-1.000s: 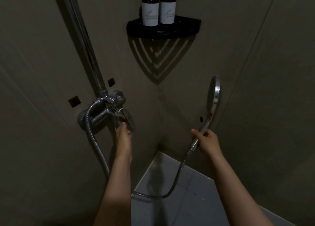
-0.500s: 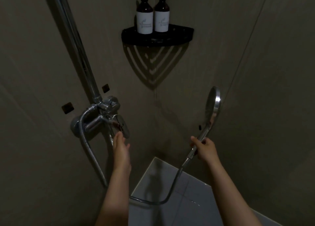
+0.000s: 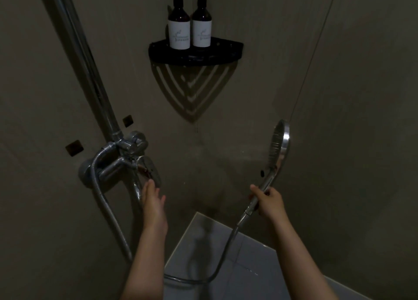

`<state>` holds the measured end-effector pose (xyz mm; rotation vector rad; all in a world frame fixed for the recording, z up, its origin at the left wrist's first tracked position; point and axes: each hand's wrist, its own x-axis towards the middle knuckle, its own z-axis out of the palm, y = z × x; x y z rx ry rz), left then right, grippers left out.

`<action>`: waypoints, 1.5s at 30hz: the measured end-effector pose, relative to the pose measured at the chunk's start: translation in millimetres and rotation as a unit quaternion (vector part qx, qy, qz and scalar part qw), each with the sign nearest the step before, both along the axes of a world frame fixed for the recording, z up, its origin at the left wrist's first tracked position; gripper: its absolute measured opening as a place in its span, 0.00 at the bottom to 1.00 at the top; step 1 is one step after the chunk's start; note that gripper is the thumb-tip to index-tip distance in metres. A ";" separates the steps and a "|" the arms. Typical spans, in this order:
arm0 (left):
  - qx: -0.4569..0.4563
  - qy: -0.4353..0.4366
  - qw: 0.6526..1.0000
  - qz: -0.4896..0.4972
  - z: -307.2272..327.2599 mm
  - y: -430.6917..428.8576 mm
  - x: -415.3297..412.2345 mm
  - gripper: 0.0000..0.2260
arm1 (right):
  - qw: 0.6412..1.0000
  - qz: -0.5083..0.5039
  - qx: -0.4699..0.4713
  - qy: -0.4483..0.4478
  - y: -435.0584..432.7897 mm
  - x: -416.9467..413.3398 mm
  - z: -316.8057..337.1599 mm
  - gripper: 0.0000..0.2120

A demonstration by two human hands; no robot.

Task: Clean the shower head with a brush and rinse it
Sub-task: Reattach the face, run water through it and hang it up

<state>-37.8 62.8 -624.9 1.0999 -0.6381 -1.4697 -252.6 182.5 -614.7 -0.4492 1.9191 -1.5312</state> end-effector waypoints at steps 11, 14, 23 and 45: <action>0.008 0.005 1.000 0.023 4.0 0.8 -7.9 0.22 | 1.000 -0.018 0.001 0.014 13.1 -9.0 -1.8 0.09; 0.011 0.006 1.000 0.021 4.4 1.1 -7.1 0.22 | 0.999 -0.027 0.001 0.016 15.9 -12.8 -3.3 0.09; 0.008 0.008 1.000 0.018 8.6 5.0 -6.9 0.22 | 0.999 -0.040 -0.004 0.035 23.5 -17.6 -2.0 0.09; 0.014 0.002 1.000 0.014 11.0 6.5 -9.8 0.22 | 0.999 -0.043 0.009 -0.015 33.4 -26.9 6.1 0.06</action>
